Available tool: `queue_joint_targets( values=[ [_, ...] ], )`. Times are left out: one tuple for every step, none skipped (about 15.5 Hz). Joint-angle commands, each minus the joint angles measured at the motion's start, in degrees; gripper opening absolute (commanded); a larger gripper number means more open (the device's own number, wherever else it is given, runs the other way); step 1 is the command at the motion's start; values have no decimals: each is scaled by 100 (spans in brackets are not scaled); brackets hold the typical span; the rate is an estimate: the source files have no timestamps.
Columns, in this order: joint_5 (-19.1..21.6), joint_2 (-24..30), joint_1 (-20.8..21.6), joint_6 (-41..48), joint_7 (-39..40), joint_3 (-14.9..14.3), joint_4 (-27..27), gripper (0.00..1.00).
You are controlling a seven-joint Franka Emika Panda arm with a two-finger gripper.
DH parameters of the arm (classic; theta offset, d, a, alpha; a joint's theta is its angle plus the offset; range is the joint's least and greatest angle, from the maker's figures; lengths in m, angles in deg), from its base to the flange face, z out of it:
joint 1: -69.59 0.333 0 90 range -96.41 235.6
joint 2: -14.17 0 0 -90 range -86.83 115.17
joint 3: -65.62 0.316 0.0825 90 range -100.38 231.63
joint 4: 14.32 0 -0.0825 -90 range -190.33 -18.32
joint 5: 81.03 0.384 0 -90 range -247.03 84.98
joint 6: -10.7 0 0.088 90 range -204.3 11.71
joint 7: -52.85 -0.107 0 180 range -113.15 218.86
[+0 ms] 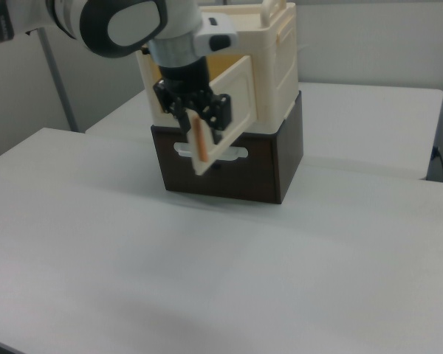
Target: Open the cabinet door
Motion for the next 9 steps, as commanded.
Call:
queue_joint_targets(
  values=[
    [-291,361,22,302,47,-236,10,100],
    [-335,422,30,451,29,-246,37,100],
    [-344,466,57,566,20,-237,106,100],
    [-336,484,100,671,-41,-237,125,100],
    [-327,528,162,742,-207,-185,133,100],
    [-335,537,380,777,-591,-175,134,100],
    [-344,537,626,778,-1091,-175,134,100],
    [-344,537,837,778,-1488,-175,134,100],
    [-397,537,1083,787,-1761,-175,116,100]
  ],
)
